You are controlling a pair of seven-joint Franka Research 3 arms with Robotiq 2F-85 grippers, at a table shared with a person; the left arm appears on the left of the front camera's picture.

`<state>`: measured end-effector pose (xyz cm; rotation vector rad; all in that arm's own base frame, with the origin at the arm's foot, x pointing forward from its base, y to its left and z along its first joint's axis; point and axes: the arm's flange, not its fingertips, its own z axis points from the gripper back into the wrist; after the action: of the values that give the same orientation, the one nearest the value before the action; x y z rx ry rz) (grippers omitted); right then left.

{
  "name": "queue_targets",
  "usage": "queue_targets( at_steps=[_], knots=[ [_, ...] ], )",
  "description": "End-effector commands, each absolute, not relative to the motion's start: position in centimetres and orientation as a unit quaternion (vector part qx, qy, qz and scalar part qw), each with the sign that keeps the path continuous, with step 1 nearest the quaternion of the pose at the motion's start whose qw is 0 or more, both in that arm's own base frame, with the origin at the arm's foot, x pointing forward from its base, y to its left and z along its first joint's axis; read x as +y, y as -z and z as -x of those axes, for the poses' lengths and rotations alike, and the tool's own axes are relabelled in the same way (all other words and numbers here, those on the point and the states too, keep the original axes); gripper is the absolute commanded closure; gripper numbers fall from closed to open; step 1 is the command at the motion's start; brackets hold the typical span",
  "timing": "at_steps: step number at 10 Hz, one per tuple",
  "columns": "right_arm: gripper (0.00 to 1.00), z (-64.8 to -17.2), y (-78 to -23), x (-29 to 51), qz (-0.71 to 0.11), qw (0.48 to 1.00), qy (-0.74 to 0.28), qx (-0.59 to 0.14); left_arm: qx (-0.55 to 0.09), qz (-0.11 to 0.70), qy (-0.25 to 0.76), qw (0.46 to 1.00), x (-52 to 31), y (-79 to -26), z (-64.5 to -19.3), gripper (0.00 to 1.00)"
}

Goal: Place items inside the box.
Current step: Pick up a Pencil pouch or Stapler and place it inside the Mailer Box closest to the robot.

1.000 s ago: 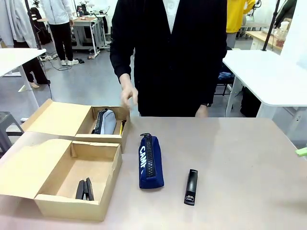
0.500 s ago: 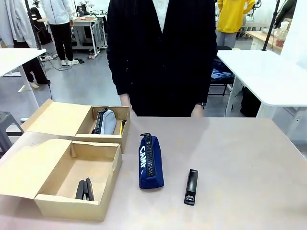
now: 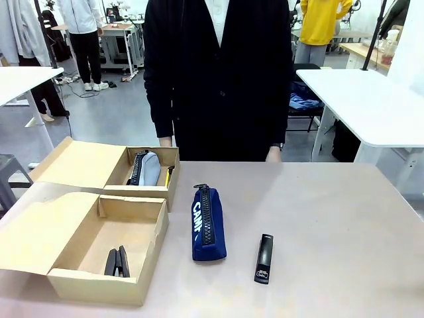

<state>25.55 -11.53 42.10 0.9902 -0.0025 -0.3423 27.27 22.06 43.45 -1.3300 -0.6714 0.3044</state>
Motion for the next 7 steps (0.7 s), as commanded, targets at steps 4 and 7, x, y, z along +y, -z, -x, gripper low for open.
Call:
queue_targets(
  at_steps=[4, 7],
  knots=[
    [0.00, -26.1, -41.1, -9.5, -0.435, 0.887, 0.154, -0.002, -0.313, 0.607, -0.132, 0.719, 21.9, -43.6, -27.3, 0.00],
    [0.00, -32.8, -43.7, 1.0, -0.261, 0.953, 0.156, -0.014, -0.313, 0.607, -0.132, 0.719, 21.9, -43.6, -27.3, 0.00]
  ],
)
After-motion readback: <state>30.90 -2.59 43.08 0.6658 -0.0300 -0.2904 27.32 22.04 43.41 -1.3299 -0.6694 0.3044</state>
